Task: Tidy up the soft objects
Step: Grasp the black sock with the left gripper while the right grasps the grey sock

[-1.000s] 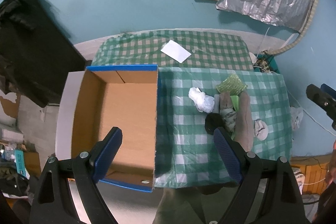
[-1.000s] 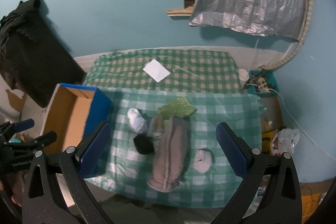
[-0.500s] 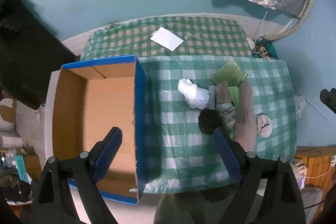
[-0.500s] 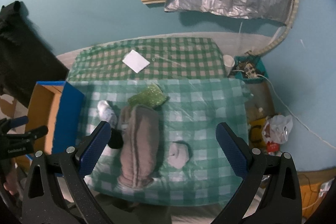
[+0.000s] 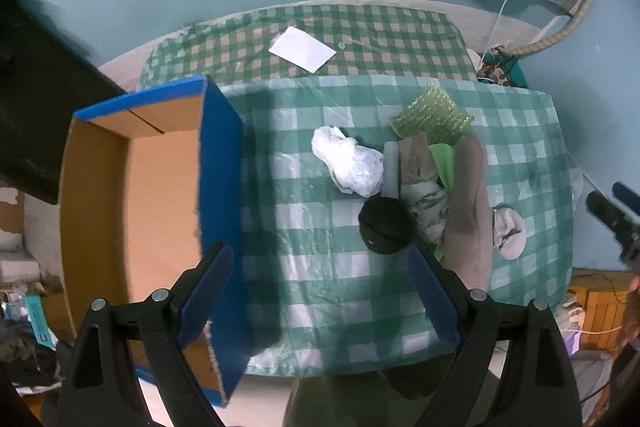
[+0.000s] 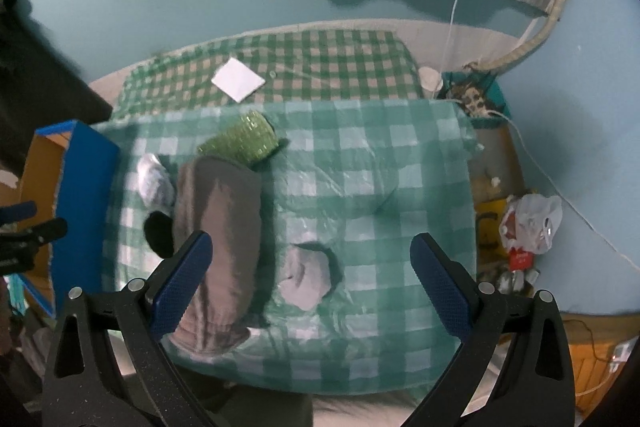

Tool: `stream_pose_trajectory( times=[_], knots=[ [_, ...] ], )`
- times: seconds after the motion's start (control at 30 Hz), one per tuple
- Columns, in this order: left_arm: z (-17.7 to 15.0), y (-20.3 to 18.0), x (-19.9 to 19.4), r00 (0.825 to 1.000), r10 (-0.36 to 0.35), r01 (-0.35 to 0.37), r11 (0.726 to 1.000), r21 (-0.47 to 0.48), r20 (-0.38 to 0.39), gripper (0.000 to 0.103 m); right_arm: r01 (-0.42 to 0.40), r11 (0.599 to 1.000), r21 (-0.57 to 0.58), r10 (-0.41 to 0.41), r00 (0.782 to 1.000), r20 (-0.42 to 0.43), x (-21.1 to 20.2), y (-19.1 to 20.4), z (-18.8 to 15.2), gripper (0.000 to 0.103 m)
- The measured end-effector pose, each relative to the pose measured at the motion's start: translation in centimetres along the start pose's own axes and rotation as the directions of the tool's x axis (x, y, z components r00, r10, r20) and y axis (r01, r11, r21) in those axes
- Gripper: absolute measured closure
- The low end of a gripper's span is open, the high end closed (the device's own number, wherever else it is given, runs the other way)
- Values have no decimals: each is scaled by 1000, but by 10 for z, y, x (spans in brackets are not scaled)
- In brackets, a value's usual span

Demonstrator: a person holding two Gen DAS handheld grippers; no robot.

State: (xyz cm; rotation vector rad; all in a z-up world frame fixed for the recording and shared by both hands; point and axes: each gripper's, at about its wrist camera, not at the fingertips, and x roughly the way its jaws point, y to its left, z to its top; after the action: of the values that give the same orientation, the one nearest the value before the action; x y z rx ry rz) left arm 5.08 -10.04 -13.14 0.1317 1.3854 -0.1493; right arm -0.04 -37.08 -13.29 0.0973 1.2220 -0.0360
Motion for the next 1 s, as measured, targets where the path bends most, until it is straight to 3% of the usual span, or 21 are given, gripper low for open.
stream_pose_trajectory(
  times=[0.5,0.77,0.87,1.0],
  knots=[
    [-2,-19,62,998,-7,6,1000,-18,-65,13,4,998,-70,-15,988,-151,87,-5,-32,7],
    [1,-24,83,996,-43,39,998,-52,-82,13,-11,998,-66,0,985,-171,108,-7,-38,7],
    [3,-30,96,994,-3,0,1000,-30,-107,13,-10,998,-66,-3,983,-182,115,-6,-37,7],
    [6,-35,102,994,-11,9,1000,-18,-108,13,-10,997,-75,-4,983,-185,121,-3,-38,12]
  ],
)
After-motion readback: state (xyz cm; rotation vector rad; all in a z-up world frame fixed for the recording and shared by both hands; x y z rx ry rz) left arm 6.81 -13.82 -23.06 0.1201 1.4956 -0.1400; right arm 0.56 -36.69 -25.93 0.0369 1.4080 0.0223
